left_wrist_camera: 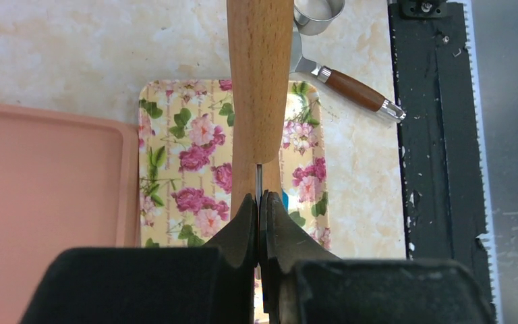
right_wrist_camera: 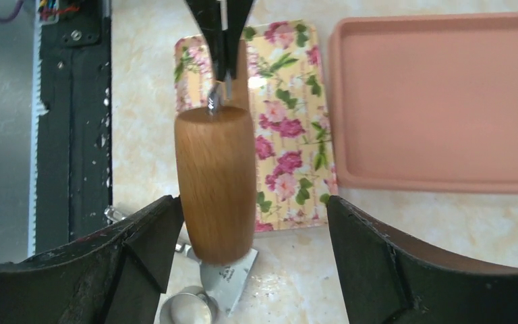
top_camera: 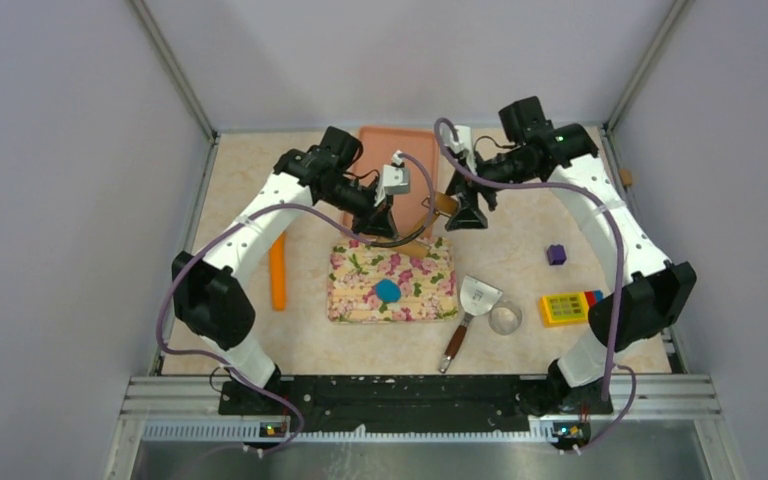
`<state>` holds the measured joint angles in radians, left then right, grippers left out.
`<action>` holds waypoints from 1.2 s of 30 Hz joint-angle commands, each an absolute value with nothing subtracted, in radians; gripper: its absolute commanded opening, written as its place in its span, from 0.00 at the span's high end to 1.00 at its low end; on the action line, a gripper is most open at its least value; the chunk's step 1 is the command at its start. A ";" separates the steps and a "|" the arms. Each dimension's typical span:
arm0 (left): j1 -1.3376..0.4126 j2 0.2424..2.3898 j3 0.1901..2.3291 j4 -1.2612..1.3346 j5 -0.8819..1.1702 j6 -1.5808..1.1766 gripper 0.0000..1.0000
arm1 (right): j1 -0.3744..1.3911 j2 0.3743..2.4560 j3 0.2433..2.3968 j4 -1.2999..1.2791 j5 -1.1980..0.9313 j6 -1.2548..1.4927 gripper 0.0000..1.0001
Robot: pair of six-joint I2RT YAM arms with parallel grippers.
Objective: Roll out the dumpling wrappers from the dough
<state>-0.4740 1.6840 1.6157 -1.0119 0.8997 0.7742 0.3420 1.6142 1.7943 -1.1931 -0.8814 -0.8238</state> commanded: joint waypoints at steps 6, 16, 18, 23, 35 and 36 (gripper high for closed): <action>-0.518 1.656 1.677 -0.991 0.920 0.858 1.00 | 0.466 1.623 1.741 -1.059 -0.906 -0.860 0.26; -0.518 1.642 1.667 -0.920 0.924 0.791 1.00 | 0.474 1.630 1.706 -1.094 -0.918 -0.814 0.45; -0.518 1.644 1.669 -0.918 0.925 0.783 1.00 | 0.475 1.632 1.707 -1.095 -0.914 -0.812 0.50; -0.518 1.644 1.666 -0.908 0.913 0.771 1.00 | 0.474 1.668 1.746 -1.141 -0.911 -0.818 0.74; -0.477 1.469 1.361 -0.703 0.741 0.559 0.26 | 0.420 1.593 1.596 -0.841 -0.782 -0.314 1.00; -0.462 1.422 1.297 -0.622 0.725 0.489 0.22 | 0.416 1.579 1.567 -0.804 -0.743 -0.231 1.00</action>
<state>-0.5041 1.5909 1.4712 -0.8398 0.7807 0.6743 0.4473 1.6787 1.6508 -1.0290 -0.8242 -0.5724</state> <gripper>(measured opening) 0.702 0.336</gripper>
